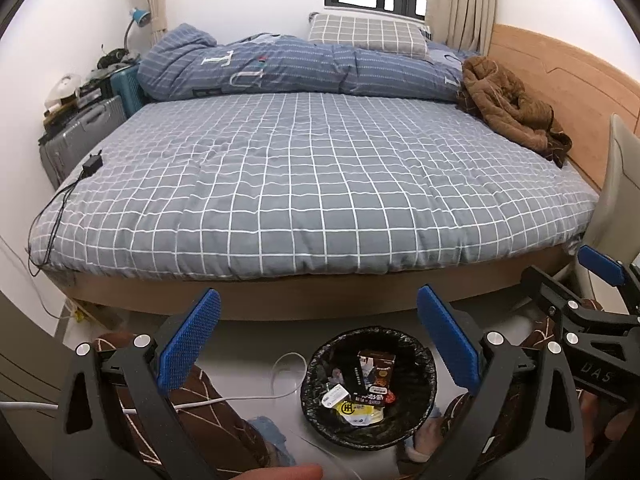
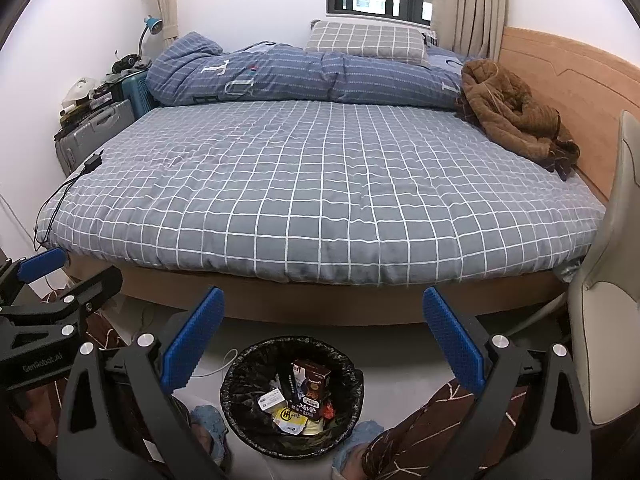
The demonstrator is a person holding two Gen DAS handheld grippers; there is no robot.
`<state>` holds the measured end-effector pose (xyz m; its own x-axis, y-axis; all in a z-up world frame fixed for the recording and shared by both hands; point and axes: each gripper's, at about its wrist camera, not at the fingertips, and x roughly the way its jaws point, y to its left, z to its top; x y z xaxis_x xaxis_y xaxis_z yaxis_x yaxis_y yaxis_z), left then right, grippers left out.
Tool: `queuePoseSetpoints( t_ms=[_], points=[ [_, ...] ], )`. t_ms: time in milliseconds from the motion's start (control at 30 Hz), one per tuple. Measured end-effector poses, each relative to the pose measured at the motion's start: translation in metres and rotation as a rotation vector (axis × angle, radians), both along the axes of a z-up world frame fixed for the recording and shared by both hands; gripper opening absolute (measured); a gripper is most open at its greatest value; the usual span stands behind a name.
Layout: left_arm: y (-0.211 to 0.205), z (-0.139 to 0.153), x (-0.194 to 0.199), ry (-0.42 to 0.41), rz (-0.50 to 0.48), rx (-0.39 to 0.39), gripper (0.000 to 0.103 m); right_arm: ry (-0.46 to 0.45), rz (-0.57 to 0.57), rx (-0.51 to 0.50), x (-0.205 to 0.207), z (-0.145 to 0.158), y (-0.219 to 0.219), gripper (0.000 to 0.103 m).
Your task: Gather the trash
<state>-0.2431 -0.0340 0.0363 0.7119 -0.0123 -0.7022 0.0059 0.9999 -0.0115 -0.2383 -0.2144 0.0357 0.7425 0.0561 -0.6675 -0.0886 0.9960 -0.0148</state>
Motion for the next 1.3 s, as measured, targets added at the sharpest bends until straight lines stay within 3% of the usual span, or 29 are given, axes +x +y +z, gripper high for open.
queuePoseSetpoints(
  t_ms=[1300],
  points=[
    [0.005,-0.014,0.006,0.052,0.019,-0.017,0.097,-0.002,-0.01,0.012,-0.002,-0.003,-0.006,0.095]
  ],
)
